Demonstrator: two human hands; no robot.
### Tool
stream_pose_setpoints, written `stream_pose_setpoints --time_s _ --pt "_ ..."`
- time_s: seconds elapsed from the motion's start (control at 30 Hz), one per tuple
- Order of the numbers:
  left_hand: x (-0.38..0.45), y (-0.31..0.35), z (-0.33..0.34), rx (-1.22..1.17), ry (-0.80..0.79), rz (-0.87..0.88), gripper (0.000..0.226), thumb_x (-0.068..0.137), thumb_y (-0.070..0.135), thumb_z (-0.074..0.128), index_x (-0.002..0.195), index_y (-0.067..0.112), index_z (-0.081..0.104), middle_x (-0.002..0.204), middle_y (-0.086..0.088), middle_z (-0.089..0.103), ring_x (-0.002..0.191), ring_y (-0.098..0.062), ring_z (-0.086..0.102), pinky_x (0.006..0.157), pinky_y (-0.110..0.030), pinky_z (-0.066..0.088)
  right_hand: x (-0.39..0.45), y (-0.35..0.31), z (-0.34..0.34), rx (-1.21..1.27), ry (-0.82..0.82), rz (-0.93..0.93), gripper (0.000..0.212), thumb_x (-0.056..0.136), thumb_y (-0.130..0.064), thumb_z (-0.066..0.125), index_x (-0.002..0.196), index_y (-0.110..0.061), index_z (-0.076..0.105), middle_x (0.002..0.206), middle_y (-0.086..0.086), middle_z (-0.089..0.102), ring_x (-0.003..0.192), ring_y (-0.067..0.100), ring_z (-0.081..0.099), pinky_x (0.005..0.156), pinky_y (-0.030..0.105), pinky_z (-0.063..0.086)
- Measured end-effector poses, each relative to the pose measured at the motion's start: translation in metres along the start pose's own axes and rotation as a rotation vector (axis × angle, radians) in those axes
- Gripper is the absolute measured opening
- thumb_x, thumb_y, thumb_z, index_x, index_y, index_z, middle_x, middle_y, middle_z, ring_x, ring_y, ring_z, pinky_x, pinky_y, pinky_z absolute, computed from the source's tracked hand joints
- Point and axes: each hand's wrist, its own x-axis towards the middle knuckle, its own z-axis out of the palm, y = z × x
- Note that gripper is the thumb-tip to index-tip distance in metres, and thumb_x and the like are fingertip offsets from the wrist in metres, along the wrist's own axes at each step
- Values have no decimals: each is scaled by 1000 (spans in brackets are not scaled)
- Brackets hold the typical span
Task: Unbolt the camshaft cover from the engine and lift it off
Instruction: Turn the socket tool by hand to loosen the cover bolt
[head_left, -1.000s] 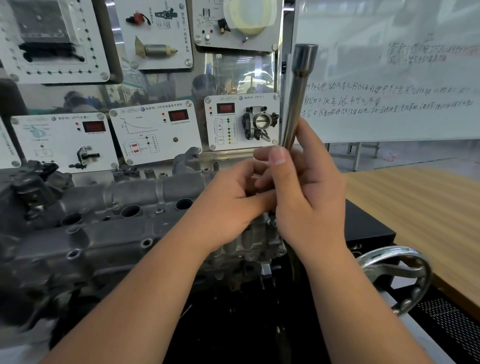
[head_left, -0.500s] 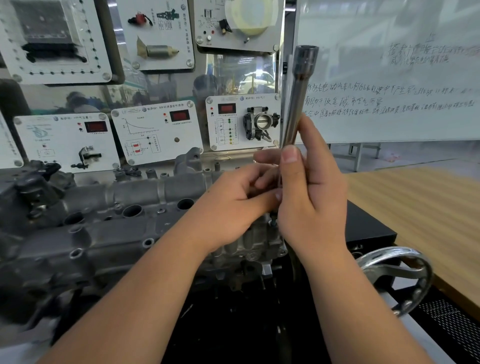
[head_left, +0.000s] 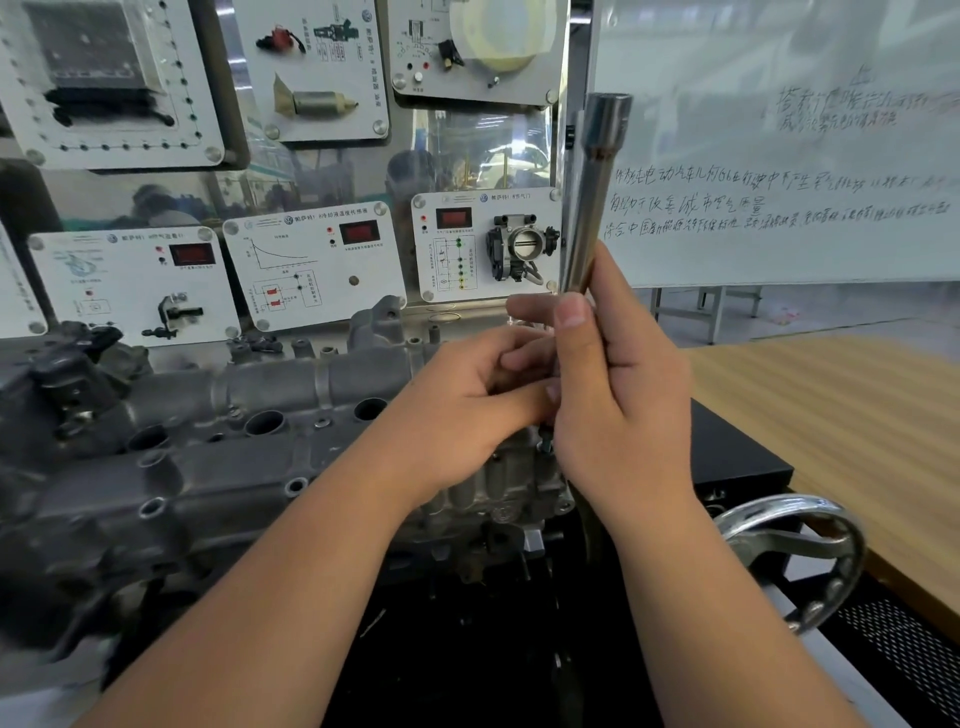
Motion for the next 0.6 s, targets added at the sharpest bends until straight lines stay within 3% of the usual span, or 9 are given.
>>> stream_pose_setpoints --time_s 0.13,0.27,0.33,0.4,0.5,0.6 --pt "0 -2 1 77 48 22 26 84 28 71 108 19 72 95 -9 78 95 -30 75 90 -50 60 0 0 0 83 29 0 48 102 -35 46 150 -33 39 108 -12 73 87 12 73 77 32 58" --pt "2 -1 4 154 61 33 42 74 40 73 111 21 72 93 -6 75 91 -29 74 85 -53 60 0 1 0 30 40 22 40 101 -34 54 138 -18 58 91 -16 70 78 17 72 70 40 61" --pt "2 -2 3 159 66 37 36 72 41 74 105 26 71 88 -4 74 85 -25 73 82 -54 60 -1 2 -1 -11 21 -7 32 104 -29 50 127 -11 63 81 -12 68 76 17 71 66 40 59" --pt "1 -2 2 131 65 27 30 71 48 71 97 34 70 87 -1 75 85 -22 73 84 -54 60 -2 1 -2 -45 -9 -26 35 106 -28 45 127 -7 62 85 -10 71 79 15 72 68 37 58" --pt "1 -1 0 63 0 -16 33 74 52 69 102 34 71 100 -4 76 103 -29 73 97 -58 56 -3 1 0 -43 -8 -34 45 106 -30 39 142 -8 54 97 -9 74 83 8 71 73 23 56" --pt "2 1 1 80 -35 -5 36 77 50 69 107 30 70 105 -6 76 106 -28 73 98 -57 55 -4 1 0 7 24 -42 47 104 -30 39 151 -26 41 93 -12 73 78 8 69 70 15 50"
